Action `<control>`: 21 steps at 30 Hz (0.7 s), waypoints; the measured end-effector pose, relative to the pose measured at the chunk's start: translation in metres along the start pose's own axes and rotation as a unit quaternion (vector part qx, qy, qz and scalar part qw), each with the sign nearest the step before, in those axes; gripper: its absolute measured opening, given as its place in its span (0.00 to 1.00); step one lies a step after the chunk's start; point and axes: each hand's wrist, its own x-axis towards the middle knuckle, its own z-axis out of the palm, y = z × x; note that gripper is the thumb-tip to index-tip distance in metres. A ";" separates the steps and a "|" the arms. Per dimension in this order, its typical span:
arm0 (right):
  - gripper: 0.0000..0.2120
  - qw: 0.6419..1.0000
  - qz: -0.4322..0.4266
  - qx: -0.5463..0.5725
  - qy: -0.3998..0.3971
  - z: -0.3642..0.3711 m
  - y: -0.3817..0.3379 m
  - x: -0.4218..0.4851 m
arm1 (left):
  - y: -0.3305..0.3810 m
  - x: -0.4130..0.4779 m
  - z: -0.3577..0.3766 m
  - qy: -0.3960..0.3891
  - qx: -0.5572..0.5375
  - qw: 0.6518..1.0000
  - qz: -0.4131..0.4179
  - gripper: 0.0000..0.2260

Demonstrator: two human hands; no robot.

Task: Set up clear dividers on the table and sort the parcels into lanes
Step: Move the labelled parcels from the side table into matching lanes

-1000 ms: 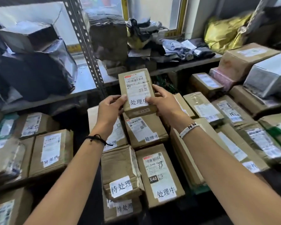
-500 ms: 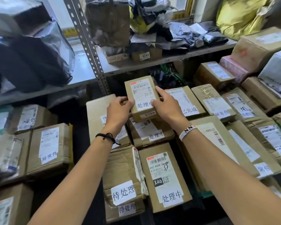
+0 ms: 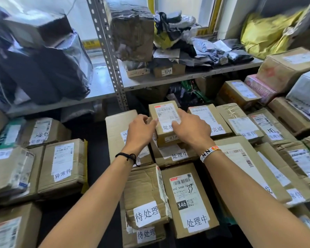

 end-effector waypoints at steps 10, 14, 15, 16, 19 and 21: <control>0.26 0.991 -0.110 0.021 0.073 -0.019 -0.109 -0.031 | -0.017 -0.017 -0.101 0.084 -0.005 0.996 0.032 0.19; 0.27 0.986 -0.158 0.050 0.021 0.007 -0.177 -0.046 | -0.045 -0.029 -0.163 0.147 0.006 0.989 0.006 0.17; 0.27 0.984 -0.174 0.044 0.010 0.015 -0.195 -0.050 | -0.055 -0.032 -0.180 0.159 0.001 0.987 -0.004 0.17; 0.27 0.981 -0.190 0.043 0.000 0.023 -0.210 -0.054 | -0.063 -0.036 -0.194 0.168 -0.005 0.986 -0.014 0.17; 0.27 0.970 -0.231 0.064 -0.048 0.052 -0.261 -0.071 | -0.097 -0.048 -0.239 0.192 -0.009 0.980 -0.048 0.16; 0.28 0.963 -0.245 0.068 -0.088 0.071 -0.287 -0.080 | -0.117 -0.056 -0.262 0.203 -0.006 0.977 -0.065 0.14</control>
